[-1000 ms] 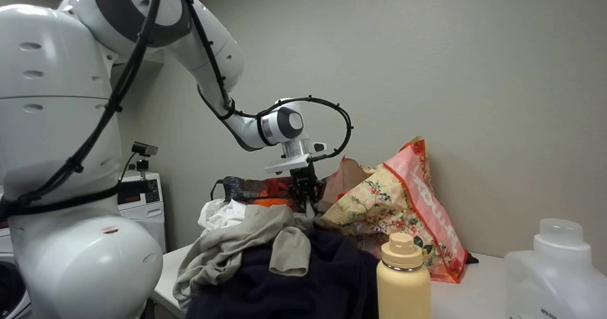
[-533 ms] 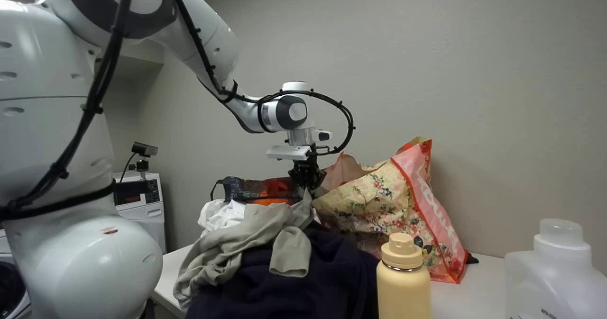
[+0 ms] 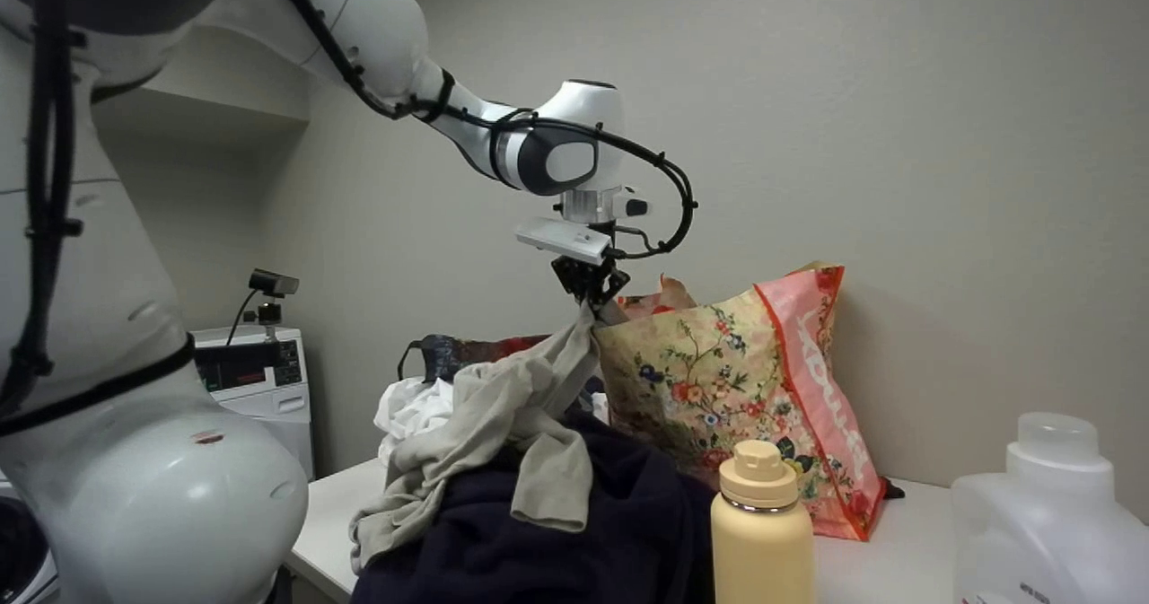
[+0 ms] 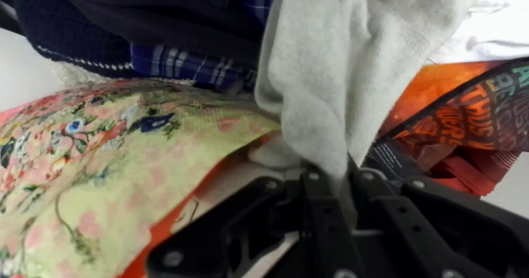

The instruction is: Take the grey clothing out of the pink bag

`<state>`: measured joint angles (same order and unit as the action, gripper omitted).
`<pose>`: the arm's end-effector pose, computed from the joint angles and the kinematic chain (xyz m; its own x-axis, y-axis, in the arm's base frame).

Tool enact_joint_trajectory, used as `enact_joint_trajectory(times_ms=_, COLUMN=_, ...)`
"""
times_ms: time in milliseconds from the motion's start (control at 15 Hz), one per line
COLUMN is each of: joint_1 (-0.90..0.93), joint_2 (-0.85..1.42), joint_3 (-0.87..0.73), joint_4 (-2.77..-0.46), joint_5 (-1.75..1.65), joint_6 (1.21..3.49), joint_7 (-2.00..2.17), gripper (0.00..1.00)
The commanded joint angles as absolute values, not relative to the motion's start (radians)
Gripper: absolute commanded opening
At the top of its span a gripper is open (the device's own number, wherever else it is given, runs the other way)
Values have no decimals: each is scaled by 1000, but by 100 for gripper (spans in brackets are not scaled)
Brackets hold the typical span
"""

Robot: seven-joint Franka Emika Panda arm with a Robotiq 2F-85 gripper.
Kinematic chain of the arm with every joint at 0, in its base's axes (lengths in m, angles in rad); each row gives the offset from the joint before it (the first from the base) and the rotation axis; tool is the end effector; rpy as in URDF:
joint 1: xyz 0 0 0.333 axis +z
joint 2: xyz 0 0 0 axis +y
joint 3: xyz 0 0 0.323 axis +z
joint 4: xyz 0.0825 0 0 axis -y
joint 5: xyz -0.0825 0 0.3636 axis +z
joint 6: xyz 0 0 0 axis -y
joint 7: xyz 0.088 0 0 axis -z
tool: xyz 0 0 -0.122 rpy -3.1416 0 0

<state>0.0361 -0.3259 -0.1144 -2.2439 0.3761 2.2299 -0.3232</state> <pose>0.4667 -0.0254 0.5325 0.9316 0.0016 0.3634 0.1100 -0.9543 -0.2778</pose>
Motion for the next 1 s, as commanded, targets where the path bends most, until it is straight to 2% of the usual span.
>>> enact_joint_trajectory(times_ms=0, joint_1=35, joint_2=-383, joint_3=-128, joint_4=-2241, joint_5=361, joint_6=2188, joint_7=-349, gripper=7)
enact_joint_trajectory(times_ms=333, joint_1=93, joint_2=-434, joint_3=-189, joint_4=-2249, joint_5=510, joint_6=2243, joint_7=-507, gripper=7)
enact_joint_trajectory(times_ms=933, joint_1=124, joint_2=-513, joint_3=-323, joint_4=-2226, joint_5=906, joint_6=2041, joint_7=-1002, gripper=6)
